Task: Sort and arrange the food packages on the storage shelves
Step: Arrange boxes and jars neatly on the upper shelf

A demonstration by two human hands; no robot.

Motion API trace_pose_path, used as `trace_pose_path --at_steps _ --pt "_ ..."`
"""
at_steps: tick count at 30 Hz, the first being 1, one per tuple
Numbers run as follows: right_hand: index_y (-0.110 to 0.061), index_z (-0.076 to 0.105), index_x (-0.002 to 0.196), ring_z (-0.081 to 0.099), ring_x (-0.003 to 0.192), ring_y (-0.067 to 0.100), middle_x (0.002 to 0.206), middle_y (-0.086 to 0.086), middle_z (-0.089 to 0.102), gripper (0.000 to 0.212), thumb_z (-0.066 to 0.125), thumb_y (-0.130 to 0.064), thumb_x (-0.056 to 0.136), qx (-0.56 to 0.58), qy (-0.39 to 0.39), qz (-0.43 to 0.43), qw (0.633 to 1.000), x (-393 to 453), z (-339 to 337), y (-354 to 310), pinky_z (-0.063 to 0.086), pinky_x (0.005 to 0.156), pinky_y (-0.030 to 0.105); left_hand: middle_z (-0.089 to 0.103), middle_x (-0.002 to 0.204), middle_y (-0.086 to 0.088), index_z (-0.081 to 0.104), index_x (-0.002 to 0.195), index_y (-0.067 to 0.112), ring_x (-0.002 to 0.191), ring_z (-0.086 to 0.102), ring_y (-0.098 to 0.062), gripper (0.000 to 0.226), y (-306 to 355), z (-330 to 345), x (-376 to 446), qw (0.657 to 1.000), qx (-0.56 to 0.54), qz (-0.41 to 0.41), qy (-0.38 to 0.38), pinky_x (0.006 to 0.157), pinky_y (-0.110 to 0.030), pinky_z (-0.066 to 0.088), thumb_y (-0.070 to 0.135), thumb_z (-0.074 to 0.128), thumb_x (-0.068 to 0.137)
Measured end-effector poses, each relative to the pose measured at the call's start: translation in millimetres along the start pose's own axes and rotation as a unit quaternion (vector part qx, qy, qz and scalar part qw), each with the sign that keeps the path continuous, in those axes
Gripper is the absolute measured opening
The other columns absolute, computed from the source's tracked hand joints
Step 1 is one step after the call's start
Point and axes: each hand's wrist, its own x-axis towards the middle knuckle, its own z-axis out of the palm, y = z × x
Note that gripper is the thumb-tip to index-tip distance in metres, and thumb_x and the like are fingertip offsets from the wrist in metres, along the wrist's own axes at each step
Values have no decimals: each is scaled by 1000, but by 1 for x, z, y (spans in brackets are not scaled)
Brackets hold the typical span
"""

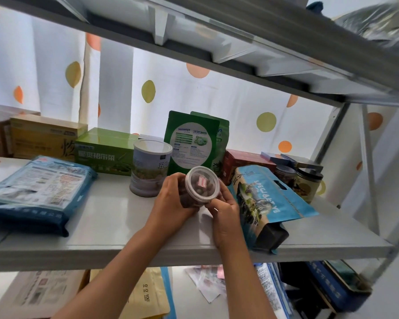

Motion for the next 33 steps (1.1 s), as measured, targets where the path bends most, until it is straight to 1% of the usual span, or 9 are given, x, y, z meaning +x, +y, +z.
trace_pose_path --at_steps 4,9,12,14,18,20,25,30,33 --pt "-23 72 115 71 92 10 109 4 77 65 57 -1 57 -17 7 -15 1000 -2 2 -1 56 74 26 50 120 3 45 123 23 103 52 -8 76 -1 0 1 1000 5 -9 -1 83 -8 41 22 93 63" --pt "-15 71 117 70 91 13 105 8 76 50 59 11 77 -33 21 -16 999 0 0 1 56 75 26 52 118 5 43 120 26 99 52 -5 75 0 0 0 1000 7 -18 -1 78 -5 39 27 93 64" --pt "-11 66 118 68 92 18 111 15 74 44 64 4 77 -32 54 -10 998 4 -1 6 57 78 29 54 110 12 40 116 29 93 54 4 78 1 -1 0 999 1 -37 -1 77 -5 39 33 94 61" --pt "-7 63 117 67 92 20 113 19 72 37 60 9 84 -33 68 -7 997 7 0 7 56 78 32 54 109 14 39 117 30 93 54 2 80 2 -1 0 999 -1 -49 0 79 -9 41 34 94 60" --pt "-6 65 115 70 82 10 104 10 74 32 58 11 89 -60 69 -23 996 9 4 7 55 64 19 63 121 1 44 129 19 108 60 -15 75 1 2 2 997 34 -66 -21 92 -30 52 38 87 70" --pt "-10 65 121 70 90 7 106 4 74 35 60 6 91 -118 59 -51 990 11 4 12 56 70 18 60 133 -8 41 139 15 119 58 -23 77 1 4 3 995 68 -70 -27 99 -35 49 36 82 77" --pt "-18 57 141 56 125 9 134 -6 62 44 64 -22 97 -324 45 -115 938 15 4 22 47 104 23 40 148 -17 29 148 5 135 44 -31 84 12 4 1 986 163 7 24 108 -41 41 21 78 82" --pt "-17 63 133 57 123 14 130 2 65 33 56 -19 101 -412 66 -188 889 -2 6 15 40 101 19 49 141 -19 40 139 5 130 50 -38 77 31 -4 -11 963 258 67 35 98 -51 52 19 83 76" --pt "-14 66 129 54 125 16 131 4 64 30 52 -13 102 -480 60 -248 839 -15 2 0 39 108 24 50 142 -18 41 138 6 133 48 -36 72 43 -11 -21 964 244 101 37 105 -51 47 10 78 77"
